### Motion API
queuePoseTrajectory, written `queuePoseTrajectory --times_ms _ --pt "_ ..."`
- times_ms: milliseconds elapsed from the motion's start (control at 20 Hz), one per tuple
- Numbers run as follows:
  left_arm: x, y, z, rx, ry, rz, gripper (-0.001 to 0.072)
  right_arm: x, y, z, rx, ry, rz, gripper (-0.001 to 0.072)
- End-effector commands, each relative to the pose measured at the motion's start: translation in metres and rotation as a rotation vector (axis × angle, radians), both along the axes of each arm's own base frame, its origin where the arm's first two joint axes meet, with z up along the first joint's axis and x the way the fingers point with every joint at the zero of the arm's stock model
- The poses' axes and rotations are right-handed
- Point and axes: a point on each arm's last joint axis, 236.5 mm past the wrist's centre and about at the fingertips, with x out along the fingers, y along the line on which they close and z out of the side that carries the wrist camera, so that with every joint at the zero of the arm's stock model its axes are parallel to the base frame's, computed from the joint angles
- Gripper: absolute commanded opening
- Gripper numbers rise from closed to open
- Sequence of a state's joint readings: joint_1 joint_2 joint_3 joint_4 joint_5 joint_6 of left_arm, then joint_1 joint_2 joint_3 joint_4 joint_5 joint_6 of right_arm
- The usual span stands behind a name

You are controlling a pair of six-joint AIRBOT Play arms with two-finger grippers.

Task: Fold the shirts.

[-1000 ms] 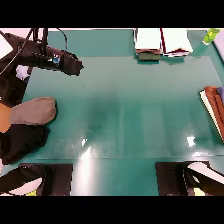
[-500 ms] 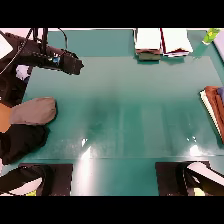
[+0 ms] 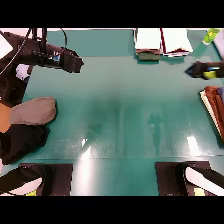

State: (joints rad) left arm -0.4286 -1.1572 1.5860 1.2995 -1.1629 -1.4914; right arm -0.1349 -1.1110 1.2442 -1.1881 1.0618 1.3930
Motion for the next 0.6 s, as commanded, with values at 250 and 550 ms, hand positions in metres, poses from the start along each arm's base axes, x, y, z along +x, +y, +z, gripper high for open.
queuePoseTrajectory --times_ms 250,550 --pt "0.0 0.0 0.002 -0.002 -0.006 0.001 0.0032 -0.039 0.181 -0.004 -0.12 -0.084 0.469 0.0021" --pt "0.0 0.0 0.002 -0.002 -0.006 0.001 0.0032 -0.045 0.191 -0.004 -0.116 -0.082 0.498 0.0021"
